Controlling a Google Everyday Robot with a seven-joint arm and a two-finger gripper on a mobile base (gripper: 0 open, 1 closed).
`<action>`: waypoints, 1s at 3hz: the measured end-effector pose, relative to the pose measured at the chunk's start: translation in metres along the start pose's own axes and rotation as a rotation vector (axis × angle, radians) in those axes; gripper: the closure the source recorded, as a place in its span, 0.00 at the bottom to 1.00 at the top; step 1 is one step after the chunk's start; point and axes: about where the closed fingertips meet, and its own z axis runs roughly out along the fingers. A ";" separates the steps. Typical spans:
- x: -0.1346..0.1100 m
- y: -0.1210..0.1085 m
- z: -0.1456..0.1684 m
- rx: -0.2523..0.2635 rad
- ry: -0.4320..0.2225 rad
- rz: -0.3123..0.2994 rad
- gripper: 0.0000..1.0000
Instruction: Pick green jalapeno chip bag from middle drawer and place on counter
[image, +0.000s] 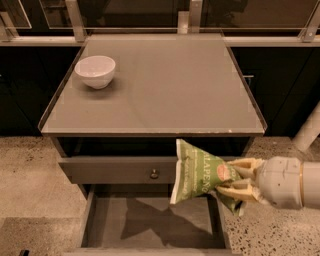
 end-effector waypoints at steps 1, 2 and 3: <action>-0.018 -0.043 -0.002 -0.030 -0.032 -0.029 1.00; -0.028 -0.085 0.011 -0.078 -0.056 -0.034 1.00; -0.048 -0.124 0.028 -0.122 -0.040 -0.053 1.00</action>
Offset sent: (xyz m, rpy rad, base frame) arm 0.1389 -0.0113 0.0501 0.0663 0.0148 0.1536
